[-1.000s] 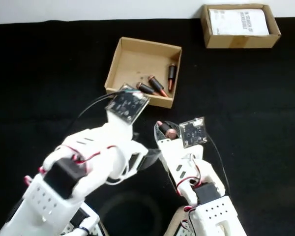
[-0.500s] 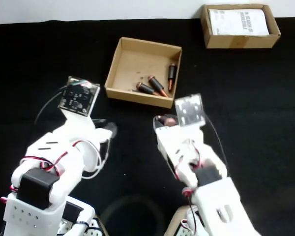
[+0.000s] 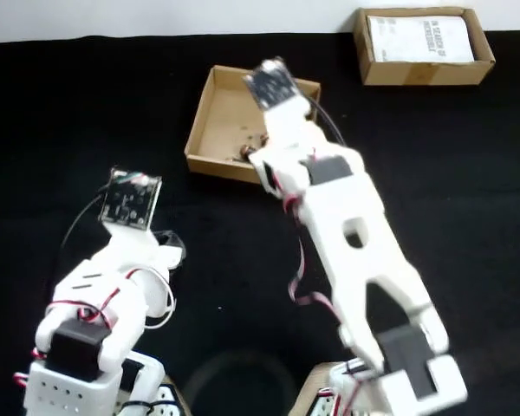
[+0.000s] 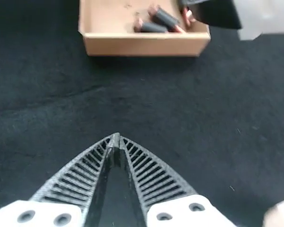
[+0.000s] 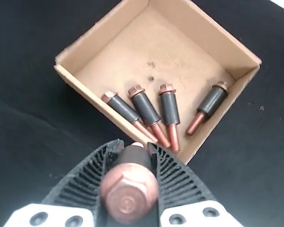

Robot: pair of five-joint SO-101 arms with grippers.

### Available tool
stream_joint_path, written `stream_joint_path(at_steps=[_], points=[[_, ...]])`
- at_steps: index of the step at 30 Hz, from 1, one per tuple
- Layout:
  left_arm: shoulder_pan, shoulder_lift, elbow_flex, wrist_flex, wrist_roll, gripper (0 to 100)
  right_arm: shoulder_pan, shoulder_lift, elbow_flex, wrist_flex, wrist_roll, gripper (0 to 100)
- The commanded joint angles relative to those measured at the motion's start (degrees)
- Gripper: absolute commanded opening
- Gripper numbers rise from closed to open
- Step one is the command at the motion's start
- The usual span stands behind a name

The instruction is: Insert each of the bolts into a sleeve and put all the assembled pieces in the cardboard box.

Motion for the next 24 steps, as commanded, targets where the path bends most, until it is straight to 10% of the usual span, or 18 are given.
stream_joint_path(at_steps=[1,12,24], points=[[-2.77,-8.13,8.57,-5.89,-0.09,1,1.01,9.98,-20.35,7.60,7.03,0.7],[-8.22,-20.97,28.62,-19.43,-0.26,1,0.92,41.54,-61.49,24.75,19.43,0.7],[-9.36,-21.14,36.53,-24.62,-0.26,1,-0.31,56.31,-73.63,31.34,36.22,0.7]])
